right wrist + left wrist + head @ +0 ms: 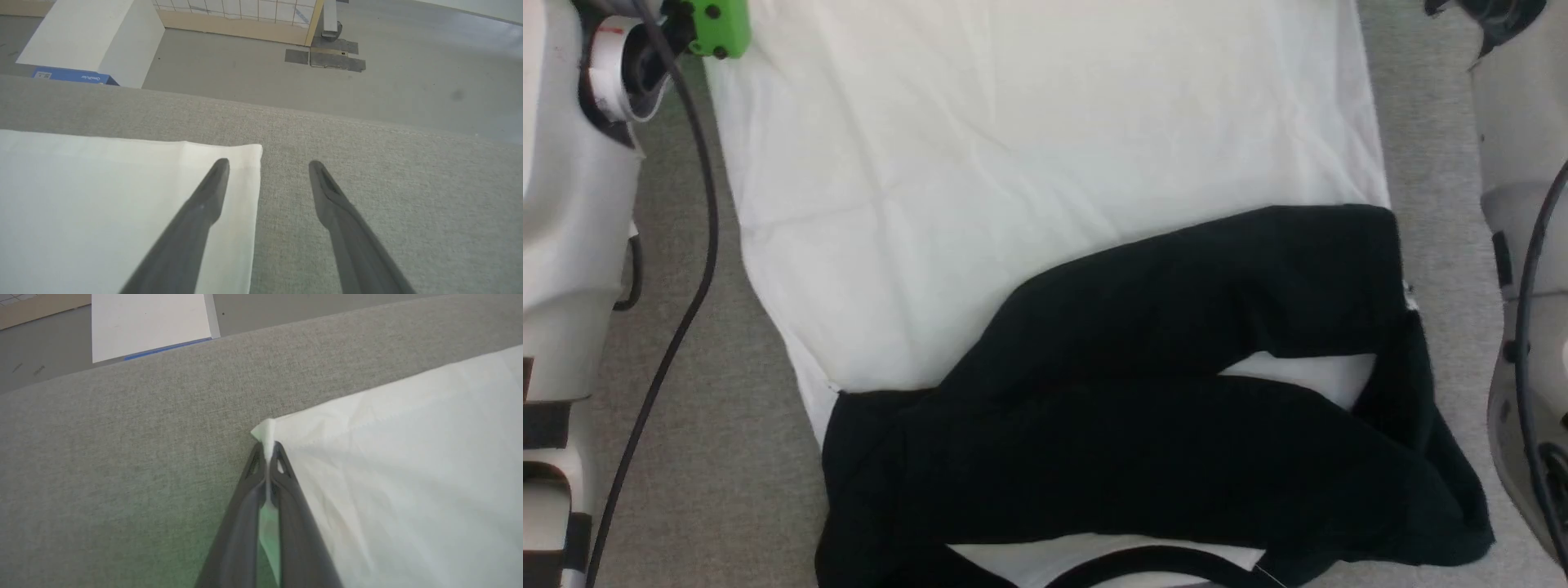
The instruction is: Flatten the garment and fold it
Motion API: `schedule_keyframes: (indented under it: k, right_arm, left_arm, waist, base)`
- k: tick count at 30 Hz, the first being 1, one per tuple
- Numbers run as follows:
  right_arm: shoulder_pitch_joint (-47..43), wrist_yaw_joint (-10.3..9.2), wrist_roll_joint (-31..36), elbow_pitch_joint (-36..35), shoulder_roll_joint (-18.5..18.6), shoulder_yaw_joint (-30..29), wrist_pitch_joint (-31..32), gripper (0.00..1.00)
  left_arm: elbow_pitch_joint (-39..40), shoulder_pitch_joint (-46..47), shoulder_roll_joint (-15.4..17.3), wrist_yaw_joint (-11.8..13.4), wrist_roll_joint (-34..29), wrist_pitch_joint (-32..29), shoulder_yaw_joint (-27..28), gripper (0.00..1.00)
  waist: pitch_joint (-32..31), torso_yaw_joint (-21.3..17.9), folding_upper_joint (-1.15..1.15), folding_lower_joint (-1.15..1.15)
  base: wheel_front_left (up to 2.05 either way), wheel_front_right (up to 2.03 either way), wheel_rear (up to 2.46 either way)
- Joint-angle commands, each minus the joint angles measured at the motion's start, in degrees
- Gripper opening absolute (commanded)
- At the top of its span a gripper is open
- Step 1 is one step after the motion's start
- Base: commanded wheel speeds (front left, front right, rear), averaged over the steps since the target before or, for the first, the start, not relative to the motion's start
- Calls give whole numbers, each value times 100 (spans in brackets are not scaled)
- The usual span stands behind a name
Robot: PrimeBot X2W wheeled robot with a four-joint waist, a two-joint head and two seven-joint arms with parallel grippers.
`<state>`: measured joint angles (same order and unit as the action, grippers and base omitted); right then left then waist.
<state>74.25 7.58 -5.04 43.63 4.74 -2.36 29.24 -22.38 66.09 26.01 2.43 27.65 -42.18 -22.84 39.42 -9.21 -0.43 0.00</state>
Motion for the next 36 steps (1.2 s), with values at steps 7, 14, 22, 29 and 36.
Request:
schedule_keyframes:
  k: [7,14,22,29,36]
  right_arm:
    - [520,-9,736,626,10,-485,786,100]
    - [637,-9,1121,862,-76,-676,1790,0]
    - [506,-9,1319,460,-128,-728,1914,0]
    - [398,-9,1450,24,-111,-798,1066,0]
    - [345,-9,1514,16,-46,-903,487,0]
  left_arm:
    - [-19,258,-113,-200,-13,183,-153,0]
    - [-67,276,-161,-244,21,248,-211,0]
    - [-134,285,-130,-240,-7,434,-233,0]
    - [-186,504,-60,-236,-319,1533,-192,0]
    - [-465,703,-175,-194,-576,2579,-233,0]
  waist:
    - [356,424,42,0]
    - [371,461,42,0]
    - [330,414,42,0]
    - [264,334,42,0]
    - [60,288,42,0]
  base:
    - [0,0,0]
    - [0,0,0]
    - [0,0,0]
    - [0,0,0]
    - [0,0,0]
